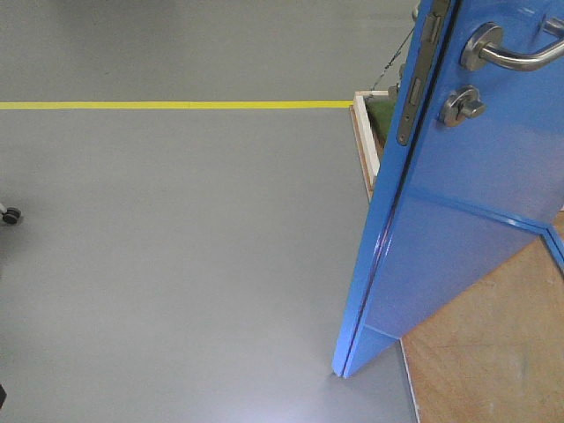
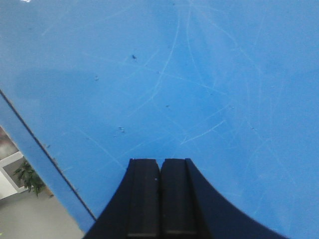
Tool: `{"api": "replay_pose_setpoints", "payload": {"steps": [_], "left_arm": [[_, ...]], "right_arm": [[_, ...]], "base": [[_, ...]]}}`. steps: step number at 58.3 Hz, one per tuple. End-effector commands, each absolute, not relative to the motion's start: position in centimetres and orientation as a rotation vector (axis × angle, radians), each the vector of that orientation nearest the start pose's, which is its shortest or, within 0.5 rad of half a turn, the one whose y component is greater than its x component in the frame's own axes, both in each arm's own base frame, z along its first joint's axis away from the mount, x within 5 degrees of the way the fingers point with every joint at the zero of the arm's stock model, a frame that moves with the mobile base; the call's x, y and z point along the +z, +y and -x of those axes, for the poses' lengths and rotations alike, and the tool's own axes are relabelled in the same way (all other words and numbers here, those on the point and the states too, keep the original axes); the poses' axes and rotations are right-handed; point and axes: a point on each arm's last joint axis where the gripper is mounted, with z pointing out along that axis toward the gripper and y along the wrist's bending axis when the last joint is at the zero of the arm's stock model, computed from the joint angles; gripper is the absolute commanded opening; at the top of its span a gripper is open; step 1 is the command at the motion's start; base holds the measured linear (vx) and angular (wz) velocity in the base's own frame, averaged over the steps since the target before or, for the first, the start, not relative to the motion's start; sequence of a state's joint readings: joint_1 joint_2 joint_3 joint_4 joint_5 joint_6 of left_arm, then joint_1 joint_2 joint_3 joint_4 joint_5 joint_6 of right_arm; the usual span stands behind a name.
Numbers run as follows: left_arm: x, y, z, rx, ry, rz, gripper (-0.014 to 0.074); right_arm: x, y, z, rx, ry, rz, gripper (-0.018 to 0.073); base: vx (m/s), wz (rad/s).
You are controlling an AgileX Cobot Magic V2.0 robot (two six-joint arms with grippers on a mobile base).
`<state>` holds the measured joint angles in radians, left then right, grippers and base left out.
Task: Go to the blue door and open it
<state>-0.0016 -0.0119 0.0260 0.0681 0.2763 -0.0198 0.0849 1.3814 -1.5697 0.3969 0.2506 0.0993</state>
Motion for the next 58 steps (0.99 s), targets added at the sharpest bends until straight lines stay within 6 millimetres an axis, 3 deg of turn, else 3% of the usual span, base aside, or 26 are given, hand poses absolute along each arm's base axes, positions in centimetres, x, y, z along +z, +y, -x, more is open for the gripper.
{"api": "replay_pose_setpoints", "payload": {"steps": [1,58], "left_arm": [[19.71,0.07,-5.42,0.033,1.652,-0.029,0.0073],[19.71,0.07,-5.42,0.033,1.652,-0.029,0.0073]], "right_arm": [[52.45,3.23,-29.6,0.526,1.404,-0.227,0.0012],[52.45,3.23,-29.6,0.526,1.404,-0.227,0.0012]], "base": [[0.0,0.0],[0.08,0.04]]}}
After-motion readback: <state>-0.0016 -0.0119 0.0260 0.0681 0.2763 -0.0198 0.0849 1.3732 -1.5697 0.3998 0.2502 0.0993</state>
